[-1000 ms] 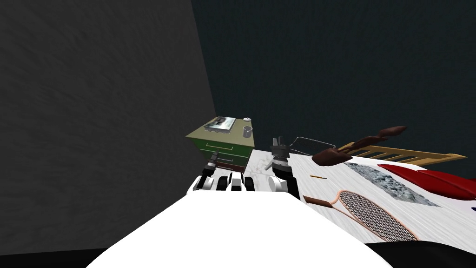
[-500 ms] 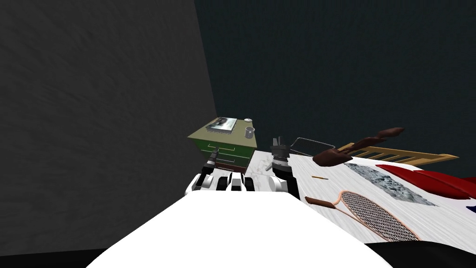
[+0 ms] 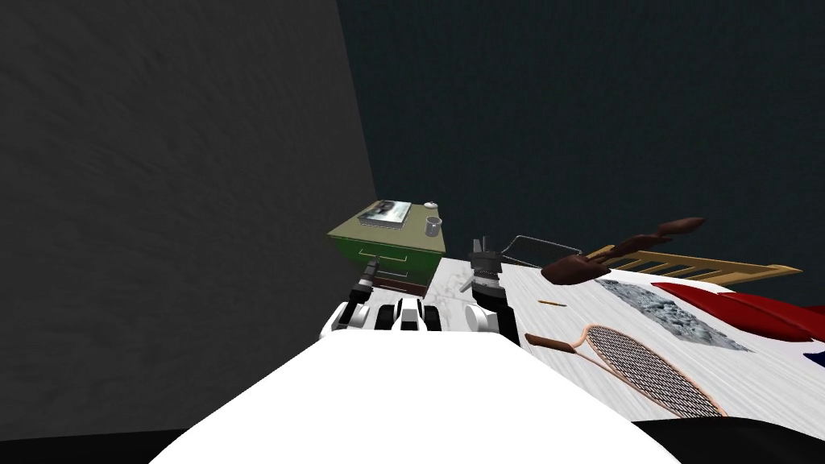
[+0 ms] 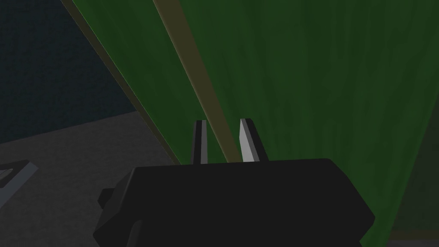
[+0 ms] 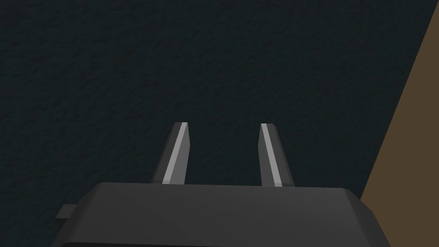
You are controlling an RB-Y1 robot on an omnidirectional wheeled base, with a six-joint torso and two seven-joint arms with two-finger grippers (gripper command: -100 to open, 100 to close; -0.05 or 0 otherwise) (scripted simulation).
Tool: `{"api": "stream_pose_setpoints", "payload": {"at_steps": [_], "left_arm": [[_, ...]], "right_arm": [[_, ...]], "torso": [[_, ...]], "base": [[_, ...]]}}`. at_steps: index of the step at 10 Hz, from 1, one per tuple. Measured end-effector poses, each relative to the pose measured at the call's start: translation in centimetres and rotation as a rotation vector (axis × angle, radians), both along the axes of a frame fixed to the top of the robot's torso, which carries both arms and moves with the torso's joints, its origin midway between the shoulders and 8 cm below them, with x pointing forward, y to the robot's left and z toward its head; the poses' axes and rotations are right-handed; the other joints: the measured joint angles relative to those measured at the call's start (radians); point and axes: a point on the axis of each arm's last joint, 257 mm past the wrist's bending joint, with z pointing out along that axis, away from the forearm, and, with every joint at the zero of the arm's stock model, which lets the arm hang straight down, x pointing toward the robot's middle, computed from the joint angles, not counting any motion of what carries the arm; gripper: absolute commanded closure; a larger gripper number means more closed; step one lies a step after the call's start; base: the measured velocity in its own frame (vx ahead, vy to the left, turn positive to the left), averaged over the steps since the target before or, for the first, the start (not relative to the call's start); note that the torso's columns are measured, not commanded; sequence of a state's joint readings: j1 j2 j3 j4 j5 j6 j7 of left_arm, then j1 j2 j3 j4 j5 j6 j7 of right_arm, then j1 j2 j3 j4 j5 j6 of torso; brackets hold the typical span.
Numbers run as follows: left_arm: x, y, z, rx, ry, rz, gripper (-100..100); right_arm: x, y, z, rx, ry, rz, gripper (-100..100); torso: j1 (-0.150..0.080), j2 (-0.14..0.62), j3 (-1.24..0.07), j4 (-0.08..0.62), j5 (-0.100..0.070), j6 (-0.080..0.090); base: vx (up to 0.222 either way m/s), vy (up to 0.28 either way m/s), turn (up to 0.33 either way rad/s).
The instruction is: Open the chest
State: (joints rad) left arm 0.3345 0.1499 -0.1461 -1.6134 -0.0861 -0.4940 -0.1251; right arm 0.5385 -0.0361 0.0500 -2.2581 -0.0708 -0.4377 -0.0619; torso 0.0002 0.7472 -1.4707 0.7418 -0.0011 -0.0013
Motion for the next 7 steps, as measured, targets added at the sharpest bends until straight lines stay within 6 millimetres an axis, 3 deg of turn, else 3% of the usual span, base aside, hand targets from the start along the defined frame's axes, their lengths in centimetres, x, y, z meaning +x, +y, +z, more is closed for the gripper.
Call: {"api": "stream_pose_setpoints", "payload": {"at_steps": [7], "left_arm": [[-2.0,-0.4,-0.1,0.000,0.017,-0.016,100]], "right_arm": [[0.0,0.0,0.0,0.000,0.000,0.000,0]], "torso": [[0.001,-0.003,-0.003,0.002,-0.001,-0.001]], "base": [[-0.138,0.024,0.018]]}}
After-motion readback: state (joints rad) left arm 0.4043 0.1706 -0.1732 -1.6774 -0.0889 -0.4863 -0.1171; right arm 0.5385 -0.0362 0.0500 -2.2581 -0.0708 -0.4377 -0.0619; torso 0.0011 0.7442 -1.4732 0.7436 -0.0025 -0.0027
